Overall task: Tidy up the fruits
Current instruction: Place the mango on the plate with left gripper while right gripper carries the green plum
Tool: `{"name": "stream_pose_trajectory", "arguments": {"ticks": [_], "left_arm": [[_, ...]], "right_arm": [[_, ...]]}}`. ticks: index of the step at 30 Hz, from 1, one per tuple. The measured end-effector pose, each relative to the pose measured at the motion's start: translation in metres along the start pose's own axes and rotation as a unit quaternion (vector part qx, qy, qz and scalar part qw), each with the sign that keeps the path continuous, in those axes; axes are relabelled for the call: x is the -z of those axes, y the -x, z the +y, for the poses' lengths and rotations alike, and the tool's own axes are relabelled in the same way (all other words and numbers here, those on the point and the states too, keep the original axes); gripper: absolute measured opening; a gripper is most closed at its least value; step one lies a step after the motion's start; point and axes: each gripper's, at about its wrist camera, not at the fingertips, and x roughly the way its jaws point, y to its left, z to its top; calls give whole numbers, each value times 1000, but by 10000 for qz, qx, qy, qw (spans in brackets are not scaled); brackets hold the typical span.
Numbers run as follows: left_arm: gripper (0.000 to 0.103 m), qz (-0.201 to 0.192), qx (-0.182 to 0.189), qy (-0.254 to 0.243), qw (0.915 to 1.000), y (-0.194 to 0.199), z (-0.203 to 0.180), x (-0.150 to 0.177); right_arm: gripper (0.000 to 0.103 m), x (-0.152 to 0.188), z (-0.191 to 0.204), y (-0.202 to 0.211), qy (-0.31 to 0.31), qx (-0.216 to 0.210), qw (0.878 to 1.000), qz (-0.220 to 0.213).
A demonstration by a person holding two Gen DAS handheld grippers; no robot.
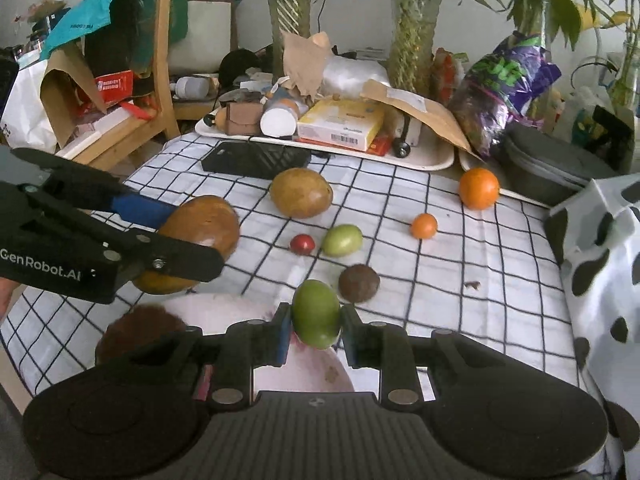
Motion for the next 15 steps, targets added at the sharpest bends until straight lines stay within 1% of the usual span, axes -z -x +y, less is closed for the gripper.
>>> {"name": "stream_pose_trajectory", "arguments": {"ticks": [3, 6, 11, 13, 15], "left_arm": [[47, -26, 186, -75, 9998, -6, -11, -4], [47, 66, 271, -175, 9995, -16, -22, -5], [48, 345, 253, -386, 9983, -36, -34, 4], [48, 489, 174, -495, 9974, -43, -39, 9], [48, 537, 91, -623, 9966, -45, -43, 12]], "right_arm": [[27, 7, -5, 7, -67, 15, 10000, 19], [27, 16, -10, 15, -112, 53, 9999, 48], [27, 27, -19, 24, -262, 76, 9995, 145], [27, 28, -20, 26, -291, 71, 9994, 161], [27, 29, -21, 27, -298, 62, 9994, 164]]}}
